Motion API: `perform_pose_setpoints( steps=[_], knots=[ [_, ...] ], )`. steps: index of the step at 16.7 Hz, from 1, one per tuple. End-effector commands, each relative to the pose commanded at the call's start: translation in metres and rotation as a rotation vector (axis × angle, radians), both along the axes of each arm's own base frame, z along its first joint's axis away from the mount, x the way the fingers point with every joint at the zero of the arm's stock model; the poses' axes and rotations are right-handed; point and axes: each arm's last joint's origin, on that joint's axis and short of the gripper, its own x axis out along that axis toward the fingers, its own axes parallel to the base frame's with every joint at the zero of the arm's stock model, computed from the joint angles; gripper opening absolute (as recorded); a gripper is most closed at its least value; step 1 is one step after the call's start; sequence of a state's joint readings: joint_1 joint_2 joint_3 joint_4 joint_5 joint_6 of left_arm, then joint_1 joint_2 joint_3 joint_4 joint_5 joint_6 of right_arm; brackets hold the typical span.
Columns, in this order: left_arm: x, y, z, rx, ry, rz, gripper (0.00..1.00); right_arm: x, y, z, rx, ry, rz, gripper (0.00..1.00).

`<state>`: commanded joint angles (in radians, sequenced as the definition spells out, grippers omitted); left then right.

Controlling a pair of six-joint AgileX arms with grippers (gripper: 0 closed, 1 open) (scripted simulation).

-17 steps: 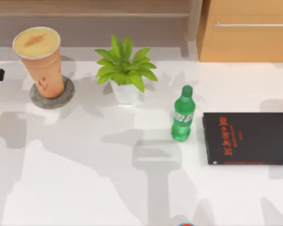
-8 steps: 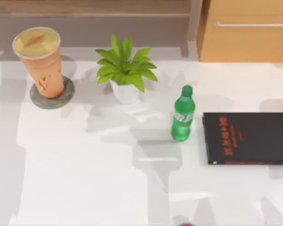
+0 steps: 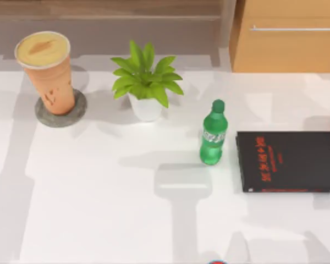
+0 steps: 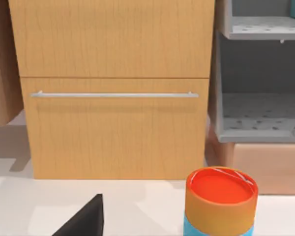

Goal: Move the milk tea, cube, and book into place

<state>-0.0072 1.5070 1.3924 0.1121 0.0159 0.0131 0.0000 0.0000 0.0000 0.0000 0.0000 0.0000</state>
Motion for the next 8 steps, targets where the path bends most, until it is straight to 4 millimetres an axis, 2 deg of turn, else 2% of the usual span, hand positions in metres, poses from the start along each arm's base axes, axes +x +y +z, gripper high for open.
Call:
perform_pose_setpoints(
  steps=[4,8],
  knots=[
    [0.0001,-0.0014,0.0008,0.002,-0.005,-0.009,0.0,0.0,0.0,0.0,0.0,0.0,0.0,1.0],
    [0.0039,0.0054,0.0014,-0.001,-0.009,0.014,0.0,0.0,0.0,0.0,0.0,0.0,0.0,1.0]
  ],
)
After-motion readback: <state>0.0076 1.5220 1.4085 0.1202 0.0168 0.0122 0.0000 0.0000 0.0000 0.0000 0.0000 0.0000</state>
